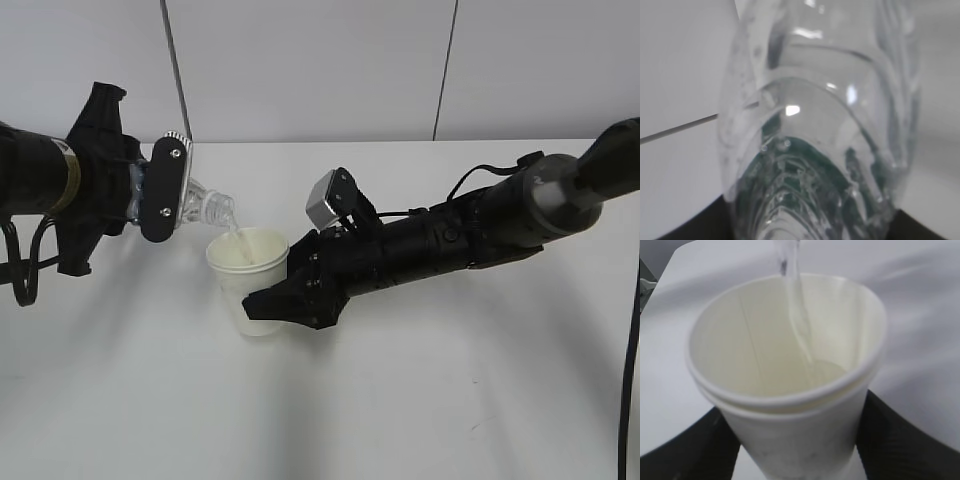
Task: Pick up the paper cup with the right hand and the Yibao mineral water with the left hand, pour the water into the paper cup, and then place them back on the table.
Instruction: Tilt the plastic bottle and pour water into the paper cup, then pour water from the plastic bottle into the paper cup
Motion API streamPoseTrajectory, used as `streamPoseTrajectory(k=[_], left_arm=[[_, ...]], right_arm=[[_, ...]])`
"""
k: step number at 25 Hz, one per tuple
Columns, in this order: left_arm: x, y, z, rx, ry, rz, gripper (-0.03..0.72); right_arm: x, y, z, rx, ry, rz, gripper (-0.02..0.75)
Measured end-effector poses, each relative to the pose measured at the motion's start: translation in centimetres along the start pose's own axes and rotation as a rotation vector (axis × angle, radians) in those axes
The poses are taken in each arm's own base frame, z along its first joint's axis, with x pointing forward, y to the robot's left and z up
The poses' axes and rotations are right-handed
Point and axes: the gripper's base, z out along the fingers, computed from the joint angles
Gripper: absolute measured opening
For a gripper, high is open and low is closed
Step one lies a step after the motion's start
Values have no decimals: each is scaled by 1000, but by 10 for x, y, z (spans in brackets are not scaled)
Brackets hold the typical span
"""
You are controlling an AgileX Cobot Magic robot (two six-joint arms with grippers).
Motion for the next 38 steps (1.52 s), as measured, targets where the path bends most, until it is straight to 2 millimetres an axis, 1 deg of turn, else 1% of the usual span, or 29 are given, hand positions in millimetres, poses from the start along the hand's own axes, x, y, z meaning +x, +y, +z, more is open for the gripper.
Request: streamPoseTrajectory(k=[38], left_arm=[[1, 1, 0, -11, 13, 30, 311]], right_arm=[[0, 0, 0, 4, 3, 1, 521]])
